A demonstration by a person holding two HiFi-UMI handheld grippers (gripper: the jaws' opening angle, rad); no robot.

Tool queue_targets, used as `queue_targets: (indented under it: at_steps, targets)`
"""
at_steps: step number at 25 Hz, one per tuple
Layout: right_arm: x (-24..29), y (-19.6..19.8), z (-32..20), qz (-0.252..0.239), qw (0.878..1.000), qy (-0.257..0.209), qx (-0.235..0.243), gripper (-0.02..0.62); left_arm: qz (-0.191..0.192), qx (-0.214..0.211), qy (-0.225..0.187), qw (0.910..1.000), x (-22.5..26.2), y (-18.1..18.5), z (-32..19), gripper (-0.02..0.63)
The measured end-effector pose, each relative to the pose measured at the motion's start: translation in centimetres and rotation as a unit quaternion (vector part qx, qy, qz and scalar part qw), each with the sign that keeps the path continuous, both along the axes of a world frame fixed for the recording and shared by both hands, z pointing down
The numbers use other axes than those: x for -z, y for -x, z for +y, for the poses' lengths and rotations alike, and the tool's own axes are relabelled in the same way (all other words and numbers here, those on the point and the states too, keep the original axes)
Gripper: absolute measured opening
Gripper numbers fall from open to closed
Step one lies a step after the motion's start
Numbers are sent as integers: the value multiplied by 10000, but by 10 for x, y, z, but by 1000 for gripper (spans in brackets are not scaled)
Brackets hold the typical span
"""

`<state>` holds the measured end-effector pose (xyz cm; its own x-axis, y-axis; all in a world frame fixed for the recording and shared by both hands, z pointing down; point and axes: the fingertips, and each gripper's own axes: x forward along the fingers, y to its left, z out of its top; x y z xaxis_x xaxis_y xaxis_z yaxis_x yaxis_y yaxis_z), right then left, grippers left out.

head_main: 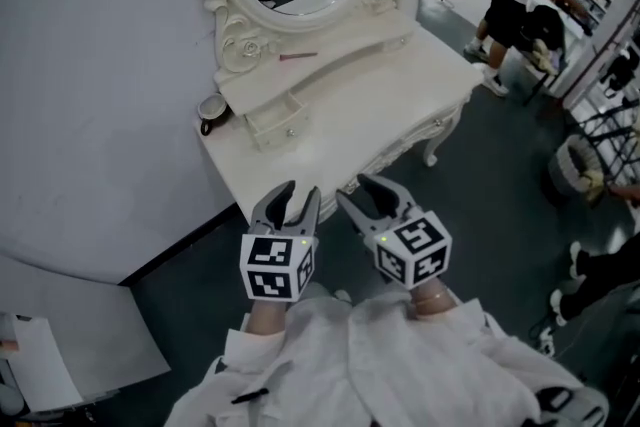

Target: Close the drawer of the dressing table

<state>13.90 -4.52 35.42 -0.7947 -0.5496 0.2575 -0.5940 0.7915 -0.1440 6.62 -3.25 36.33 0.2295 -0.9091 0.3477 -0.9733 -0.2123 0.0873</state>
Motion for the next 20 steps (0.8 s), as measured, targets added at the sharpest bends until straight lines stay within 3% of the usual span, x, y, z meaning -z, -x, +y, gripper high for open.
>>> queue_targets:
  at_steps: [11, 20]
  targets:
    - [-32, 1, -26, 65, 9989, 437, 147, 163, 122, 316, 431, 9985, -30, 12, -20, 141]
    - [-50, 13, -82, 302, 9977, 569, 189, 163, 243, 393, 538, 9975, -47, 28, -74, 149]
